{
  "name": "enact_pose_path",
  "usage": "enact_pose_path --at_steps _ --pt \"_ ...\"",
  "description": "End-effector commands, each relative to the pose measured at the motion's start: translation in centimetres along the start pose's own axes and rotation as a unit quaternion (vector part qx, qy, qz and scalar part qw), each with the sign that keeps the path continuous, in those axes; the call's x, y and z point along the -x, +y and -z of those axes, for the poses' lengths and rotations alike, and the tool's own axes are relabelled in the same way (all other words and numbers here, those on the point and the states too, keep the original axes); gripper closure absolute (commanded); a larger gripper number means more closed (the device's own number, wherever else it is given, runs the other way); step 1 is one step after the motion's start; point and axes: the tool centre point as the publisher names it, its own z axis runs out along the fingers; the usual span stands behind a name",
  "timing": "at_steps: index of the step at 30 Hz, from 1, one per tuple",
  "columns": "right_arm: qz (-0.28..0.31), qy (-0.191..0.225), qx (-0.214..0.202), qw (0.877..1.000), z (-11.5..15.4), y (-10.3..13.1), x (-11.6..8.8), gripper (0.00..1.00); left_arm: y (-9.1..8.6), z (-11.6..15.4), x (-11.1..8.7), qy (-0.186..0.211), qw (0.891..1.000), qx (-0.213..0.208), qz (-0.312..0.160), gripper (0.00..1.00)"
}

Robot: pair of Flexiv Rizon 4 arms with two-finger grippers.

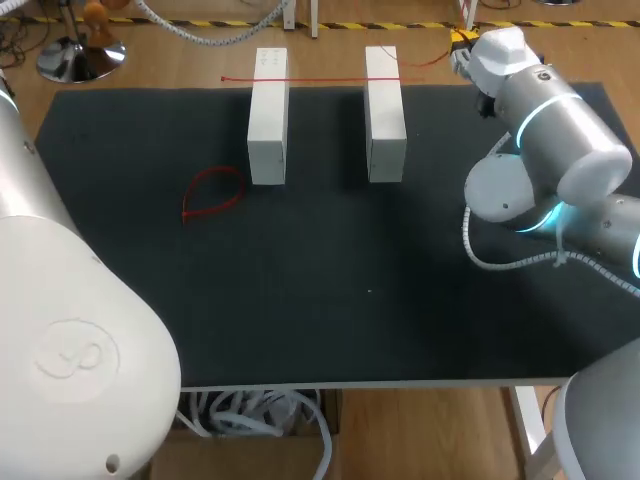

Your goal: Grab the tape and strap the tape.

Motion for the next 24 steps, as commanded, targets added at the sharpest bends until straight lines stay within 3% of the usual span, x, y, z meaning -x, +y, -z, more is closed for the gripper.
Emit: enact_pose_path --at_steps 1,24 --pt "-0.004 -0.067 -0.056 0.996 -1.01 0.93 0.02 1.00 -0.07 0.02 -0.01 0.000 1.000 0.002 0.000 1.00" --pt "-0.004 -0.067 -0.056 0.996 -1.01 0.93 0.02 1.00 -0.07 0.02 -0.01 0.000 1.000 0.002 0.000 1.00"
